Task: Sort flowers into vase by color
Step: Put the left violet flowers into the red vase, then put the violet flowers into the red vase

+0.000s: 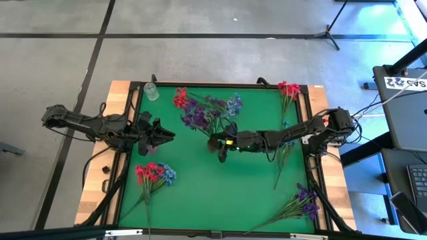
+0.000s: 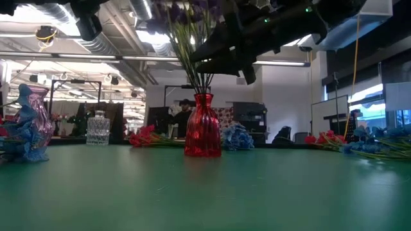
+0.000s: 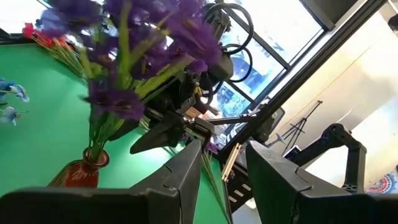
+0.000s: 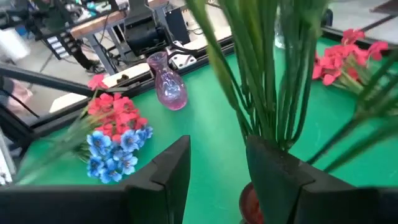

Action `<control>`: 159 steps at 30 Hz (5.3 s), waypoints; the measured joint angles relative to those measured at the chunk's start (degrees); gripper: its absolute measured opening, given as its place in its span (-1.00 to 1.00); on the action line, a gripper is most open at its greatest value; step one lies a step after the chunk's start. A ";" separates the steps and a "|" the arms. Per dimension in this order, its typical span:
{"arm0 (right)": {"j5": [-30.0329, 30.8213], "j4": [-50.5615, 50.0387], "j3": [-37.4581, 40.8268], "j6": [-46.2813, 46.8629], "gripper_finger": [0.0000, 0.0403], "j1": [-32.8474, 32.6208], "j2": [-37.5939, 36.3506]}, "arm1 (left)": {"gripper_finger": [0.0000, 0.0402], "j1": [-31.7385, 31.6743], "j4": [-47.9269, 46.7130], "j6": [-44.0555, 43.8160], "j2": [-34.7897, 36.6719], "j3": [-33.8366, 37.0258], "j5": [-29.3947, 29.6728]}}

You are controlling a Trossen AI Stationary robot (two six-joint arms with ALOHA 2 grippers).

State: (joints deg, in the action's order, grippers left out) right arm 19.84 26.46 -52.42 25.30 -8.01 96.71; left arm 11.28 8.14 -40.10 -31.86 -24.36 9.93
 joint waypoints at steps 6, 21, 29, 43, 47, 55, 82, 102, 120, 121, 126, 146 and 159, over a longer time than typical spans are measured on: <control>0.90 -4.77 -3.19 -0.03 -0.23 -2.91 -0.07 | -0.38 0.01 0.00 -0.02 0.00 0.00 0.00; 5.72 -47.66 -20.24 30.22 -0.24 -20.58 -4.00 | -0.38 0.01 -2.93 0.16 0.02 0.02 -1.75; -6.09 -57.92 -21.20 84.91 -0.24 -31.19 -3.91 | -0.38 0.00 -3.23 0.18 0.02 0.02 -1.74; -30.96 -69.30 -20.98 107.20 -0.23 -38.66 1.49 | -0.38 0.06 -6.27 -0.26 0.00 0.09 -1.75; -41.73 -71.74 -20.98 111.42 -0.23 -39.85 3.50 | -0.38 1.06 -6.58 -0.32 0.00 0.09 -2.05; -41.91 -82.88 -20.98 115.49 -0.23 -42.18 7.31 | -0.38 2.83 -6.42 -0.46 0.00 0.09 -1.76; -25.33 -63.80 -21.09 69.31 -0.23 -26.68 15.32 | -0.38 2.78 -5.97 -0.47 0.00 0.09 -1.49; -15.25 -84.36 -36.28 52.50 -0.23 -19.07 15.49 | -0.38 2.78 -6.01 -1.94 0.00 0.09 -1.42; -16.76 -70.46 -24.69 91.42 0.52 -20.74 15.85 | -0.38 2.78 -5.99 -0.37 0.01 0.09 1.66; -17.49 -70.40 -24.65 91.53 0.57 -20.73 15.85 | -0.38 2.78 -6.01 -0.38 0.00 0.09 1.47; -19.87 -72.10 -26.28 91.27 0.64 -20.50 15.85 | -0.38 2.78 -6.03 -0.39 0.00 0.09 1.38; -20.01 -74.80 -28.53 91.35 0.43 -18.27 20.61 | -0.38 2.78 -5.99 -1.42 0.02 0.02 1.03; -12.31 -75.45 -31.86 79.02 -0.92 -18.41 18.16 | -0.38 2.78 -6.06 -1.76 0.02 0.02 0.86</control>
State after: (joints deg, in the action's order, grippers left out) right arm 7.53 -48.99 -84.28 104.32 -26.42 114.87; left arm 14.06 2.09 -41.87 -31.83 -24.34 10.79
